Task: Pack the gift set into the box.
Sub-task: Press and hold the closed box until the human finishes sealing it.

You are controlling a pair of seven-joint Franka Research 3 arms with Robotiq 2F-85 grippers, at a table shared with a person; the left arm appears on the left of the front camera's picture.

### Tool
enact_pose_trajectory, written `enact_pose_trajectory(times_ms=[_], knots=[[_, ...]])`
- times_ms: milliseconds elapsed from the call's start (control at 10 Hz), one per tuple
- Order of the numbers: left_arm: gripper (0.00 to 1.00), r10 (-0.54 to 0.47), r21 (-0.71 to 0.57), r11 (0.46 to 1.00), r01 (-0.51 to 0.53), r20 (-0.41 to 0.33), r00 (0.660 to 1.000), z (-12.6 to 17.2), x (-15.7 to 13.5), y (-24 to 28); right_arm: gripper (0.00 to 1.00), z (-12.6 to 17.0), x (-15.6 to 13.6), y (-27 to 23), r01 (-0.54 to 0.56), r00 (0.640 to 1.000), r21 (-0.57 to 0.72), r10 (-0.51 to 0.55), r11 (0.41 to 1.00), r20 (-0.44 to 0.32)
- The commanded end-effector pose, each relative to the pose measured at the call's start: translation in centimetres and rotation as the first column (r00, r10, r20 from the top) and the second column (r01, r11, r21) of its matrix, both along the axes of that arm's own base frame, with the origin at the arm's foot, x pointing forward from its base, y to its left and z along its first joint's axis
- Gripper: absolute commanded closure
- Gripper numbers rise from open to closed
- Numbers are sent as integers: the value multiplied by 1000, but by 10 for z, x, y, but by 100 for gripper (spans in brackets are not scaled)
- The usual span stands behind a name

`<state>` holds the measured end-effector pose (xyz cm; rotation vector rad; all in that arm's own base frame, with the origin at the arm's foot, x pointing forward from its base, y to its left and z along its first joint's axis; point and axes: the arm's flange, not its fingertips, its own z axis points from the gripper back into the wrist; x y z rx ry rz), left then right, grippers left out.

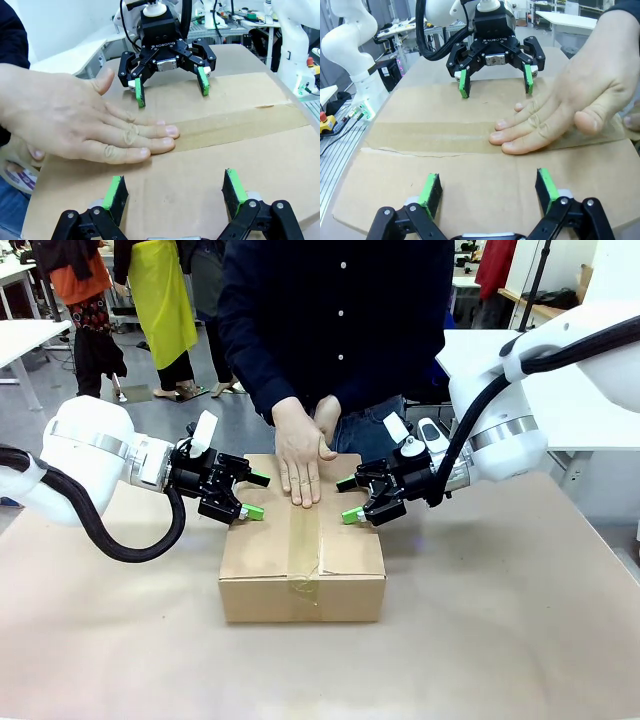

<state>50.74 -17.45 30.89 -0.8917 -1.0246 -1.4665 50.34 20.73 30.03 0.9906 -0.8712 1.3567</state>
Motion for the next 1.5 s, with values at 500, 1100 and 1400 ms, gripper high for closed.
enact_pose_trajectory(times_ms=[500,1100,1400], knots=[[0,-13,6,1000,13,0,1000,-2,0,1,0,-2,-1,0,8,1000,4,-8,1000,6],[0,-13,6,1000,13,0,1000,-2,0,1,0,-2,-1,0,8,1000,4,-8,1000,6],[0,-2,-3,1000,2,0,1000,1,0,0,0,1,0,0,-1,1000,2,1,1000,2]])
